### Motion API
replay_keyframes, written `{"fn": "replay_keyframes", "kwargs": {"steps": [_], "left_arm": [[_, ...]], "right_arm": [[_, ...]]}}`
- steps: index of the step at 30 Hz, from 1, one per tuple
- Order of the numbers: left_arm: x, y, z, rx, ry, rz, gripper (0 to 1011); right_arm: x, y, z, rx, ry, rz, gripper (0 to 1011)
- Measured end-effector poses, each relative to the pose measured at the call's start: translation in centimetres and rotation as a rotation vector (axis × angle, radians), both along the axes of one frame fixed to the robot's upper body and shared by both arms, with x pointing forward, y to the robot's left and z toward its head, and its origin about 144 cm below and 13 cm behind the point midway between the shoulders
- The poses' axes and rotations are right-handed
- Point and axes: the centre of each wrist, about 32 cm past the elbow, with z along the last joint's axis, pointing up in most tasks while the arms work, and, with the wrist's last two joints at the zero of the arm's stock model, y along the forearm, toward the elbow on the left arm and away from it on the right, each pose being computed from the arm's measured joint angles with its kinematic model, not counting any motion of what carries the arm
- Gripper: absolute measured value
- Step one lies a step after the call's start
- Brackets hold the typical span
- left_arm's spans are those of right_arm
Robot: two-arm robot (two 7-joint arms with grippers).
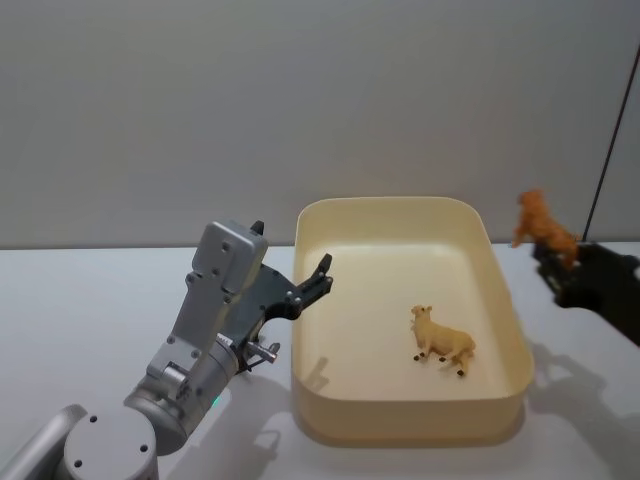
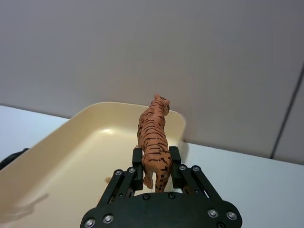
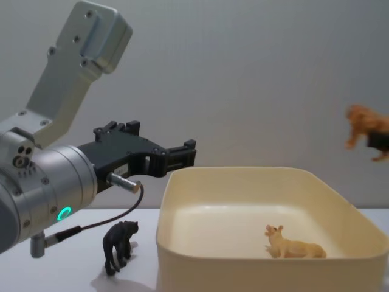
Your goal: Pick up the toy alternately with two hands and place it into the central storage box.
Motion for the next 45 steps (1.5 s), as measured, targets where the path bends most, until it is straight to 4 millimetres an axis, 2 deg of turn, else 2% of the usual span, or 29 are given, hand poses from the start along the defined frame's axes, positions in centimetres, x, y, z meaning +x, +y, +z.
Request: {"fn": "replay_keyframes", "kwargs": {"steps": [5, 13, 20, 21, 25, 29, 33, 35, 45], "left_arm": [[0.0, 0.0, 0.0, 0.0, 0.0, 0.0, 1001], [0.0, 0.0, 0.0, 0.0, 0.0, 0.0, 1001], [0.0, 0.0, 0.0, 0.0, 0.0, 0.0, 1001], [0.0, 0.0, 0.0, 0.0, 0.0, 0.0, 1001], [0.0, 0.0, 0.0, 0.0, 0.0, 0.0, 1001], [0.0, 0.0, 0.0, 0.0, 0.0, 0.0, 1001], [0.0, 0.0, 0.0, 0.0, 0.0, 0.0, 1001], [0.0, 0.0, 0.0, 0.0, 0.0, 0.0, 1001], [0.0, 0.0, 0.0, 0.0, 0.0, 0.0, 1001]], "right_arm": [[0.8, 2.0, 0.5, -0.005, 0.015, 0.062, 302], [2.0, 4.4, 0.1, -0.054, 0.051, 0.113, 318], [2.7, 5.9, -0.3, -0.089, 0.07, 0.135, 524], [2.8, 6.0, -0.4, -0.091, 0.071, 0.136, 584], [3.0, 6.6, -0.5, -0.105, 0.078, 0.145, 686], [3.1, 6.8, -0.5, -0.11, 0.079, 0.148, 836], [3.1, 6.5, -0.4, -0.1, 0.075, 0.142, 905], [3.1, 6.2, -0.2, -0.092, 0.07, 0.134, 982], [2.5, 4.2, 0.8, -0.023, 0.041, 0.08, 1001]]}}
